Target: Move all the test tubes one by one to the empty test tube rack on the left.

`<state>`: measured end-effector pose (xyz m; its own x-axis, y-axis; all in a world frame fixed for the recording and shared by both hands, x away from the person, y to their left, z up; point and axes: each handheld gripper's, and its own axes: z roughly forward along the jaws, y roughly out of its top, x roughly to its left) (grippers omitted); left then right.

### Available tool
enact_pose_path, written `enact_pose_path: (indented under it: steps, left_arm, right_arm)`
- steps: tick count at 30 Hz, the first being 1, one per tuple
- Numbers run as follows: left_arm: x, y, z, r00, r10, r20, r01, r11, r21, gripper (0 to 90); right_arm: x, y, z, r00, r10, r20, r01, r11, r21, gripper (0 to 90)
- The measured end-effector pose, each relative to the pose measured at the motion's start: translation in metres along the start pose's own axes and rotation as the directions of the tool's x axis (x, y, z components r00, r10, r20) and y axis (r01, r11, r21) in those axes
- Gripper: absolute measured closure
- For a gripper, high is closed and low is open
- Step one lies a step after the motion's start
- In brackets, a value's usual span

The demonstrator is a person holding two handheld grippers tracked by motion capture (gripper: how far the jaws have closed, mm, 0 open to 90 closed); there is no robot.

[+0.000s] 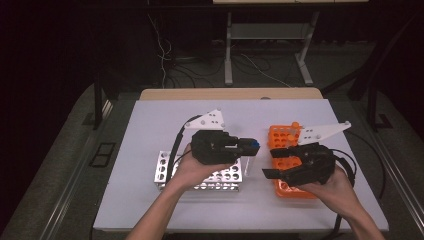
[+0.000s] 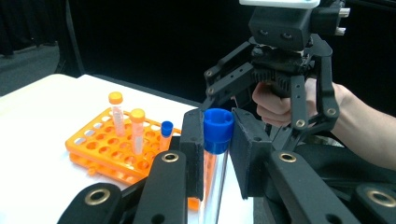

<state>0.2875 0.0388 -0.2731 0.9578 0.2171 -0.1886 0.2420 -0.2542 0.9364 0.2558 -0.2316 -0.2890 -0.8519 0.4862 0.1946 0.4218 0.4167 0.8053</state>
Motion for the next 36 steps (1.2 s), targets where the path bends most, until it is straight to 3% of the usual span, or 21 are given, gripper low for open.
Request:
enact_pose_path:
  steps: [4, 8, 9, 14, 19, 36]
  left_arm:
    - [0.002, 0.001, -0.006, 0.9999, -0.003, -0.011, 0.003, 0.9999, -0.011, 74.2]
    - [0.004, 0.002, -0.010, 0.9997, -0.004, -0.022, 0.003, 0.9999, -0.015, 74.3]
    - [0.005, 0.002, -0.012, 0.9997, -0.002, -0.026, 0.002, 0.9999, -0.015, 74.3]
    - [0.008, 0.002, -0.020, 0.9989, -0.005, -0.047, 0.004, 0.9997, -0.023, 74.2]
    - [0.015, -0.001, -0.031, 0.9963, -0.009, -0.085, 0.007, 0.9996, -0.028, 74.3]
    - [0.046, -0.017, -0.051, 0.9832, -0.050, -0.176, 0.040, 0.9974, -0.060, 74.4]
  right_arm:
    - [-0.004, -0.004, -0.009, 0.9990, 0.032, 0.032, -0.031, 0.999, -0.029, 11.9]
    - [-0.008, -0.009, -0.016, 0.9980, 0.058, 0.024, -0.057, 0.997, -0.058, 5.2]
    - [-0.009, -0.010, -0.019, 0.9976, 0.067, 0.019, -0.065, 0.996, -0.067, 0.1]
    - [-0.012, -0.022, -0.033, 0.9933, 0.089, 0.073, -0.080, 0.990, -0.115, 0.3]
    - [-0.014, -0.034, -0.042, 0.9884, 0.099, 0.115, -0.085, 0.989, -0.120, 0.3]
    - [-0.024, -0.069, -0.052, 0.9764, 0.159, 0.145, -0.140, 0.981, -0.133, 0.3]
